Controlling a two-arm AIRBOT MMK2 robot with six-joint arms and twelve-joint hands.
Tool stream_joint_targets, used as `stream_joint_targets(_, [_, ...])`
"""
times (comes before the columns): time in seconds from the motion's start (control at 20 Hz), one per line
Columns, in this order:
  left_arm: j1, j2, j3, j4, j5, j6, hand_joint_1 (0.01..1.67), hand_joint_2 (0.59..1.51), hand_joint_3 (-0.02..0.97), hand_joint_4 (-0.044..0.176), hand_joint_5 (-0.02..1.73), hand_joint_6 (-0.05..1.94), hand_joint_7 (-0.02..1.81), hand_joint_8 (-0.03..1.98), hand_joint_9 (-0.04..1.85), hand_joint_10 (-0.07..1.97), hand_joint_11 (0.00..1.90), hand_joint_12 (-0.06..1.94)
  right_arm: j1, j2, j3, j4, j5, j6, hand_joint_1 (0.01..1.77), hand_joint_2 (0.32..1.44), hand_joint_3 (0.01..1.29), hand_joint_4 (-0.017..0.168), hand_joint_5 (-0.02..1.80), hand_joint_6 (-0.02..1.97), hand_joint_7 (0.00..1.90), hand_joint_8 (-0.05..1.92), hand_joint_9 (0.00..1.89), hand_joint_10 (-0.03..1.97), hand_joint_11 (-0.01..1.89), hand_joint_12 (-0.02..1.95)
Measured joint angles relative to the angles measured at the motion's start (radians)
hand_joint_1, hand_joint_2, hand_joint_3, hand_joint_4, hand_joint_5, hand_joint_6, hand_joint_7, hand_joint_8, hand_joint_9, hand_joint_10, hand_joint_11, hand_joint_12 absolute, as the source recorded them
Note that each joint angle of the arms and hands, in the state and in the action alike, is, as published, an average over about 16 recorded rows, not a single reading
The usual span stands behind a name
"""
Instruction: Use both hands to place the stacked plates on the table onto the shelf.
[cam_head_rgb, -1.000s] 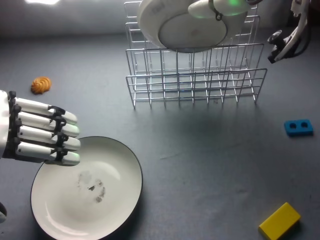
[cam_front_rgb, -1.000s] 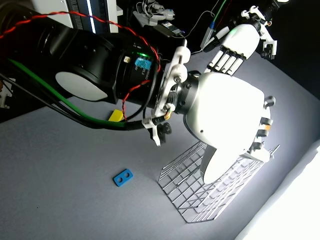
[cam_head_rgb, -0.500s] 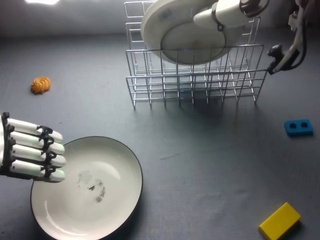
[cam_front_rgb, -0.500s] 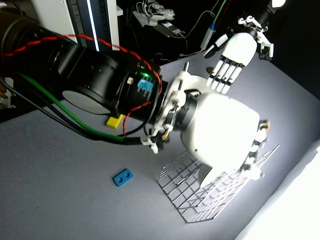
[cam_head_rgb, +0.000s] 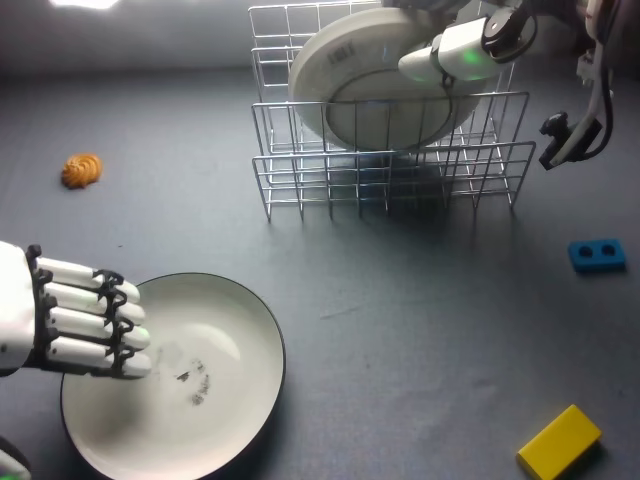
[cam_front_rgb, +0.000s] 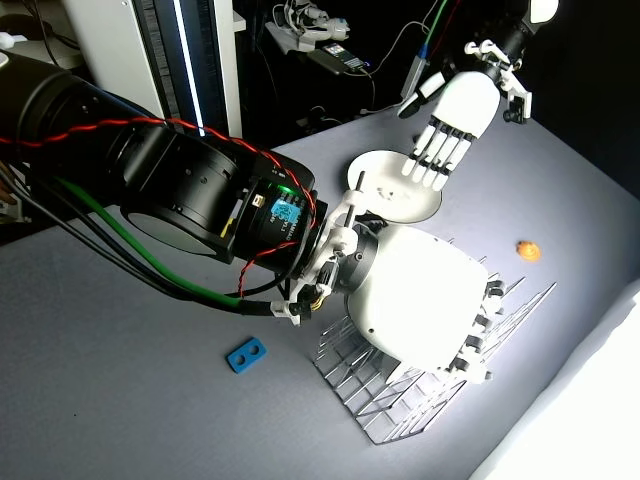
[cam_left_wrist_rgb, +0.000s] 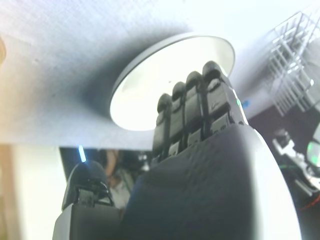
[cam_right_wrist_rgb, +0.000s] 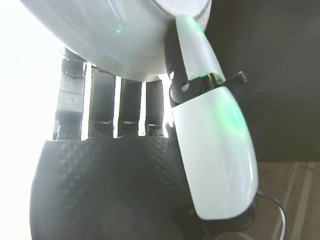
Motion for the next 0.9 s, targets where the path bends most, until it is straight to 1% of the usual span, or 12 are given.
stream_joint_targets(0.3, [0.031,-0.02,0.001,-0.066,0.06,0.002,0.02,1.165,0.02,0.0,0.13,0.01,0.12,0.02,0.09,0.01,0.02,0.15,0.002,-0.001,0.001,0.001,0.001,0.004,1.09,1.16,0.01,-0.008,0.69,0.75,0.81,0.57,0.8,0.35,0.37,1.1])
stream_joint_targets(0.5, [0.061,-0.029,0.006,-0.109,0.096,0.004,0.02,1.165,0.02,-0.002,0.12,0.0,0.11,0.02,0.08,0.01,0.02,0.13,0.022,0.007,-0.011,-0.007,0.002,0.006,1.01,1.13,0.01,-0.006,0.63,0.46,0.72,0.27,0.72,0.2,0.29,1.02])
stream_joint_targets(0.65, [0.085,-0.032,0.01,-0.141,0.115,0.005,0.02,1.165,0.02,-0.004,0.11,-0.01,0.11,0.02,0.08,0.01,0.02,0.12,0.044,0.02,-0.032,-0.037,0.014,0.007,0.95,1.1,0.01,-0.005,0.57,0.21,0.66,0.06,0.64,0.1,0.23,0.97])
stream_joint_targets(0.75, [0.101,-0.033,0.011,-0.158,0.124,0.006,0.02,1.165,0.02,-0.005,0.1,-0.01,0.11,0.02,0.08,0.01,0.02,0.12,0.06,0.031,-0.054,-0.075,0.029,0.007,0.92,1.09,0.01,-0.004,0.52,0.07,0.6,0.01,0.58,0.05,0.18,0.95])
stream_joint_targets(0.9, [0.125,-0.032,0.009,-0.178,0.135,0.006,0.02,1.166,0.02,-0.008,0.09,-0.02,0.11,0.02,0.08,0.01,0.02,0.11,0.079,0.051,-0.101,-0.15,0.059,-0.007,0.89,1.08,0.01,-0.004,0.42,0.02,0.48,0.01,0.46,0.0,0.12,0.84])
